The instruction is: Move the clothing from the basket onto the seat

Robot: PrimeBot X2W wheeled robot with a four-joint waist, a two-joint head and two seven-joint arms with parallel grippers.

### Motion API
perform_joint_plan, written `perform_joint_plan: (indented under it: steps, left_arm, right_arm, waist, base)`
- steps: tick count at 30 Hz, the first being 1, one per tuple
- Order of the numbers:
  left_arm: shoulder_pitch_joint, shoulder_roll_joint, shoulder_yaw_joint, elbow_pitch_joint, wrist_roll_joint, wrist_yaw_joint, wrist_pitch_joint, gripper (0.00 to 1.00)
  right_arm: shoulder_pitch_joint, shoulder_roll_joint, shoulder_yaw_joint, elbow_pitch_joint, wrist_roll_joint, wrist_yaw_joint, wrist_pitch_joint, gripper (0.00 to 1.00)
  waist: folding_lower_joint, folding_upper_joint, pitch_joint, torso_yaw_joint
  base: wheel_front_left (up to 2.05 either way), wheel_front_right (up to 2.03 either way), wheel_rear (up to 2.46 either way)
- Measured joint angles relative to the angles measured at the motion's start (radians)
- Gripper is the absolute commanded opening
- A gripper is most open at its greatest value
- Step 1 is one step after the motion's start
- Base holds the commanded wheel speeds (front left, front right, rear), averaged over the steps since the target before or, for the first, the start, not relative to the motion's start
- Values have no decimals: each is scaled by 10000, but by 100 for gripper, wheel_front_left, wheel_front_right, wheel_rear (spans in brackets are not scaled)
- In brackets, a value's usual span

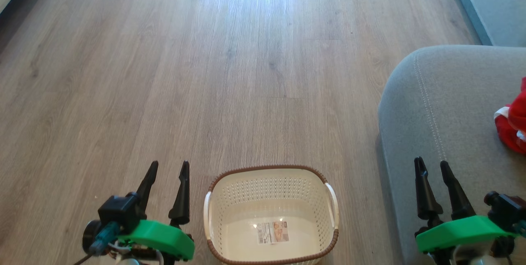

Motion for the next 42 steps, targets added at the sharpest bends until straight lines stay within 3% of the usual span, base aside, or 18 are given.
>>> perform_joint_plan:
  steps: [10, 11, 19, 42]
  left_arm:
    - [1, 0, 4, 13, -90, -90, 0, 100]
    - [1, 0, 6, 13, -123, -150, 0, 0]
    - [734, 0, -31, 1062, -322, -165, 81, 0]
    - [511, 15, 355, 1087, -2754, -360, 719, 0]
  right_arm:
    - [0, 0, 4, 61, 15, 0, 0, 100]
    - [-1, 0, 6, 73, 15, 0, 2, 0]
    - [481, 46, 130, 1118, 115, 0, 96, 0]
    - [342, 215, -151, 1110, 1998, 0, 727, 0]
  waist:
    - [0, 0, -29, -1]
    - [0, 0, -31, -9]
    - [0, 0, -15, -32]
    - [0, 0, 128, -200]
  base:
    - [0, 0, 0]
    - [0, 0, 0]
    - [0, 0, 0]
    - [0, 0, 0]
